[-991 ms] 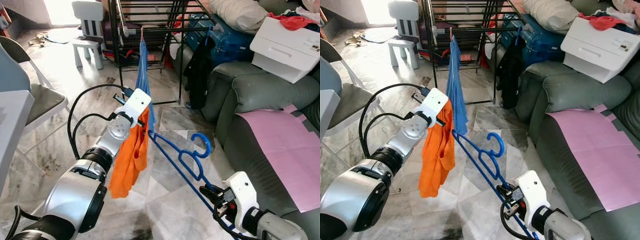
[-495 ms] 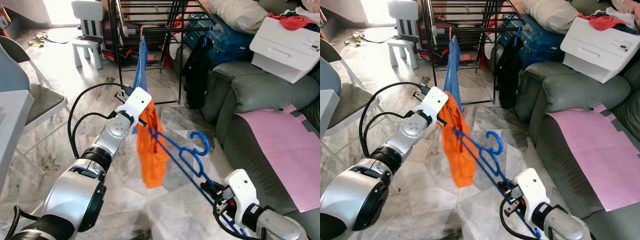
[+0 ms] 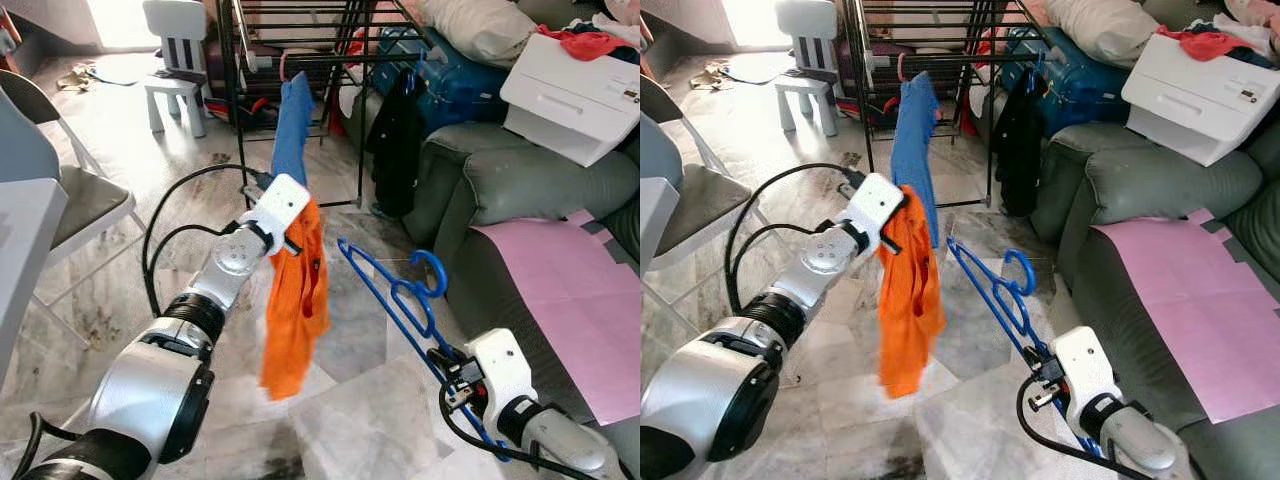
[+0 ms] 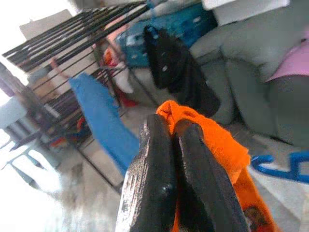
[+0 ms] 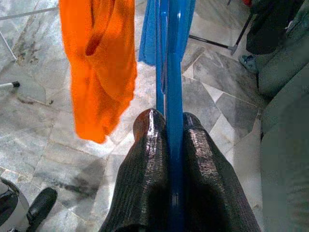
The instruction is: Hang hanger
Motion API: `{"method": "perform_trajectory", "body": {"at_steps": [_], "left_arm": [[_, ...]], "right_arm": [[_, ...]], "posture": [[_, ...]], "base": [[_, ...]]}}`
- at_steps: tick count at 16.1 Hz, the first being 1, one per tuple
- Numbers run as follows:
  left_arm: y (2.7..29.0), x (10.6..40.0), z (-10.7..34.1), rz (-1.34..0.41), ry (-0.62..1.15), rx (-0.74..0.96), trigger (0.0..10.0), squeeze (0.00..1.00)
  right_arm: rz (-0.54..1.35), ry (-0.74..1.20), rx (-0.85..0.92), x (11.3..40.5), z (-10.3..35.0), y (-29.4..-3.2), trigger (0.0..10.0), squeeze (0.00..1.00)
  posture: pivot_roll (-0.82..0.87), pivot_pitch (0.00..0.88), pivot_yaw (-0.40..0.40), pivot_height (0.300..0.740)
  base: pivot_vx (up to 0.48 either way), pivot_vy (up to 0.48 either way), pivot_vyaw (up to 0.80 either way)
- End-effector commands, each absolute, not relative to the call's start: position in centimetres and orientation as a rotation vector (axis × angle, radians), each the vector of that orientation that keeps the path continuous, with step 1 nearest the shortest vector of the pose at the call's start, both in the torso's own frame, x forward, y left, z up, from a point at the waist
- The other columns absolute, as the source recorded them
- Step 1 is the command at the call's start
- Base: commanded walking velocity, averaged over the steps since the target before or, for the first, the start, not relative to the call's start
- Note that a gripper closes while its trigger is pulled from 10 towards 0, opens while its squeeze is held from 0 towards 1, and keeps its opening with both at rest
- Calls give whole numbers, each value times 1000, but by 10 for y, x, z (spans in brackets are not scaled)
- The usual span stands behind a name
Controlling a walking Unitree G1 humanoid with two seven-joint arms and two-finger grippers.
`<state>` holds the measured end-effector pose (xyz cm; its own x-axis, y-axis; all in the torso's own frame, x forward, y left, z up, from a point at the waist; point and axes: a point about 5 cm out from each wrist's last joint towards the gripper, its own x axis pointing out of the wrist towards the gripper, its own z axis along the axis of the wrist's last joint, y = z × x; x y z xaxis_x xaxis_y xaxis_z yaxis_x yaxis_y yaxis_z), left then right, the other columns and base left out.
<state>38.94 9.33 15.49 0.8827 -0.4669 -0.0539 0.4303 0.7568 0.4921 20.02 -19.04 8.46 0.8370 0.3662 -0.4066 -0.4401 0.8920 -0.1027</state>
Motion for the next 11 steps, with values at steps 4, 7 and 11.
{"method": "perform_trajectory", "body": {"at_steps": [4,7,11], "left_arm": [[86,393,165,-476,-105,593,10000,0],[89,395,162,-426,-70,586,10000,0],[89,394,154,-424,8,523,10000,0]], "right_arm": [[501,344,-177,196,94,-185,10000,0],[621,319,-124,185,105,-175,10000,0],[666,352,-118,182,99,-170,10000,0]], "posture": [[18,0,-67,740],[9,0,-63,740],[11,0,-69,740]], "base": [[0,0,0],[0,0,0],[0,0,0]]}}
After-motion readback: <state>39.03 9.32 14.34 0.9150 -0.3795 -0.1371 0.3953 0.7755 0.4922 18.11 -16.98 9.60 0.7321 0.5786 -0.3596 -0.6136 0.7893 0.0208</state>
